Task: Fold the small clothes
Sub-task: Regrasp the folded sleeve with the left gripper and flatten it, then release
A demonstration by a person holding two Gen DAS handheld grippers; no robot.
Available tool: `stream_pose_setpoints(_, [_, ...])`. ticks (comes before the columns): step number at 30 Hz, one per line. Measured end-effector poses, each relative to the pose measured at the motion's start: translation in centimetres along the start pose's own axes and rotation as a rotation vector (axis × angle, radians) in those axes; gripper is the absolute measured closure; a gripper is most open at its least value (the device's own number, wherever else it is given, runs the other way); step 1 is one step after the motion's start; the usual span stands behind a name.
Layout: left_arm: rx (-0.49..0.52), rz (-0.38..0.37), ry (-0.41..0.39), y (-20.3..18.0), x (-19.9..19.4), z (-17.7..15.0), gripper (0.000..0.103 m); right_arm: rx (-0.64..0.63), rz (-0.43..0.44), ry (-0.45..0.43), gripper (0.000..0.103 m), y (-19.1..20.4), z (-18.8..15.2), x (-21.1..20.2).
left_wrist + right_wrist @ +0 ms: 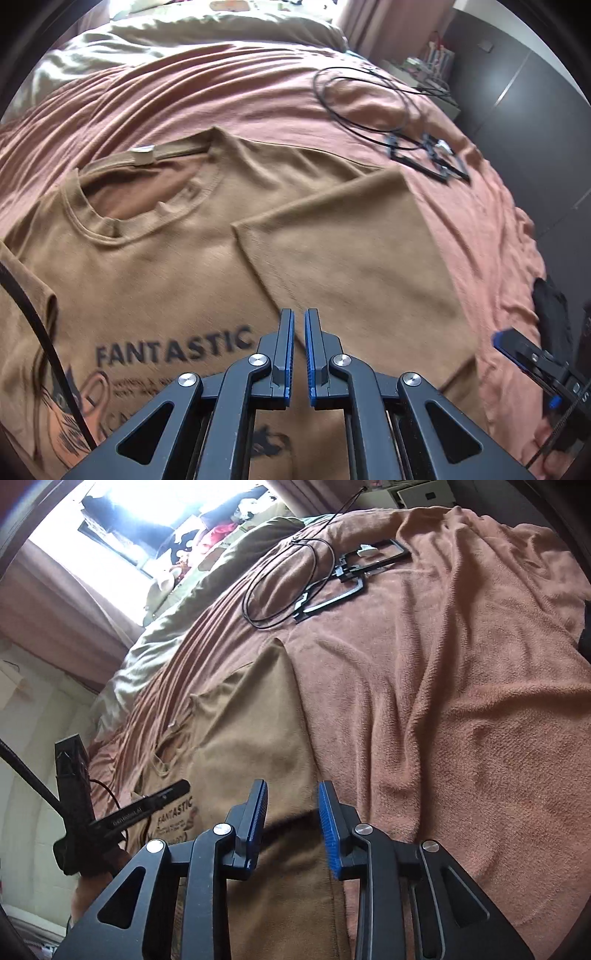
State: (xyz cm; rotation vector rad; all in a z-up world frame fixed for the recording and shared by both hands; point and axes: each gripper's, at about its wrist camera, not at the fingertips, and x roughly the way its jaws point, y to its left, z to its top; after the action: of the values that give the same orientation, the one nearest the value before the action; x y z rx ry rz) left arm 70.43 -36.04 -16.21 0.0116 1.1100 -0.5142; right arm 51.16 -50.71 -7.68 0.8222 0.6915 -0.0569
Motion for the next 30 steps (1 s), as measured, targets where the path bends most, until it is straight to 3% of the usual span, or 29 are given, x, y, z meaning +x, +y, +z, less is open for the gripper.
stream_pose_setpoints(5, [0.007, -0.076, -0.002, -2.3, -0.7, -1.6, 0.097, 0.019, 0.075, 0.03, 0.08, -0.6, -0.4, 1.1])
stream_pose_setpoints(10, [-0.013, -0.139, 0.049, -3.4, 0.7, -2.8, 0.097, 0.04, -0.002, 0.106, 0.082, -1.7, -0.5, 3.7])
stream_pose_setpoints(11, [-0.029, -0.136, 0.073, -3.2, 1.2, -3.1, 0.097, 0.048, -0.007, 0.115, 0.087, -2.0, -0.6, 3.9])
stream_pose_setpoints(13, [-0.051, -0.129, 0.102, -3.2, 1.9, -3.8, 0.097, 0.055, -0.006, 0.12, 0.087, -2.0, -0.5, 3.4])
stream_pose_setpoints(23, [-0.022, -0.053, 0.031, -2.4, -4.1, -6.0, 0.097, 0.013, -0.012, 0.008, 0.084, 0.1, -1.5, -2.4])
stream_pose_setpoints(25, [-0.03, -0.037, 0.011, -1.7, -6.1, -6.7, 0.097, -0.01, -0.005, -0.033, 0.08, 0.5, -2.5, -4.4])
stream_pose_setpoints(27, [-0.045, -0.03, -0.004, -0.9, -7.8, -7.3, 0.096, -0.022, 0.008, -0.072, 0.056, 0.7, -3.4, -6.0])
stream_pose_setpoints(30, [-0.056, -0.002, -0.032, 0.4, -11.1, -8.7, 0.085, -0.051, -0.004, -0.129, 0.035, 1.3, -5.1, -9.0])
